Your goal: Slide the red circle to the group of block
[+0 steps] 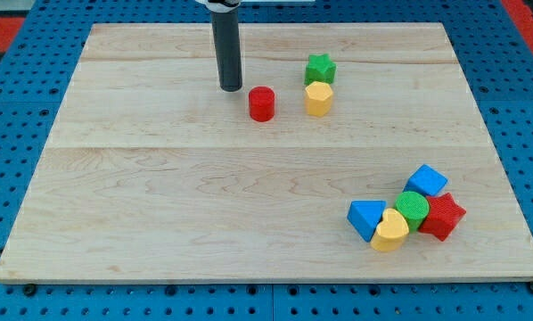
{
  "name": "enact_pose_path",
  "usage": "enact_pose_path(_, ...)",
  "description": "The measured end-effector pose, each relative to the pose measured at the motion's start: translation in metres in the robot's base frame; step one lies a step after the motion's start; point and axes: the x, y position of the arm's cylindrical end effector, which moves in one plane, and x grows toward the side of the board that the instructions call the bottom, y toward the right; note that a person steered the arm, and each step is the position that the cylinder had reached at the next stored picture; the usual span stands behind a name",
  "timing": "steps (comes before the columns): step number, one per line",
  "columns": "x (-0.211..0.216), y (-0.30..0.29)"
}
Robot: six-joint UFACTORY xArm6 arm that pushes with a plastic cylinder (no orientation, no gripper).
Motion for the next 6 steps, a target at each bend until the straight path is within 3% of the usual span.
enact_pose_path(4, 0.122, 0.131)
enact_pose_path(6, 0.127, 0.102)
